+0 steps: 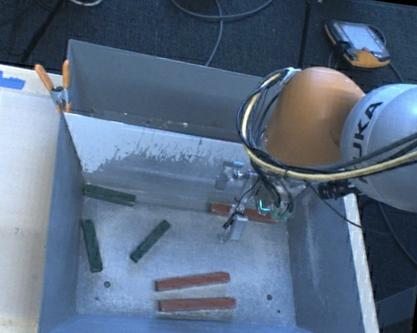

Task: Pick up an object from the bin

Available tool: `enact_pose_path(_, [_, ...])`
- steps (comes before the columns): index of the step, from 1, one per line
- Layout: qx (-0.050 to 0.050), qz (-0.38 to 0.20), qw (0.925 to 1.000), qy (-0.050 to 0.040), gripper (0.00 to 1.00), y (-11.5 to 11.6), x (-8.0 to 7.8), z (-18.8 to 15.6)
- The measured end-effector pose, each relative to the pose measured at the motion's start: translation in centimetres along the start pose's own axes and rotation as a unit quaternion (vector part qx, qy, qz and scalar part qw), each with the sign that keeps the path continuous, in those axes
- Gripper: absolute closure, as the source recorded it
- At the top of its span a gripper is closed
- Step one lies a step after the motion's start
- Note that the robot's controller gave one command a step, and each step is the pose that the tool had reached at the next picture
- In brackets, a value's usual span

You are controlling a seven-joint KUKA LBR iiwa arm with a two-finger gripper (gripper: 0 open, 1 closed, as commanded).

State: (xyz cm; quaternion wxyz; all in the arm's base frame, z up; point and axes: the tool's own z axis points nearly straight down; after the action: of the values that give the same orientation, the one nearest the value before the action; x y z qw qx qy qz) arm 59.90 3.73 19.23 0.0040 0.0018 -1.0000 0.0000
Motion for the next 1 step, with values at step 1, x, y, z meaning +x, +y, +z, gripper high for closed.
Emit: enact_pose_path(1, [0.000, 0.001, 1.0000, -0.0039, 0.00, -0.01, -0.16, -0.46])
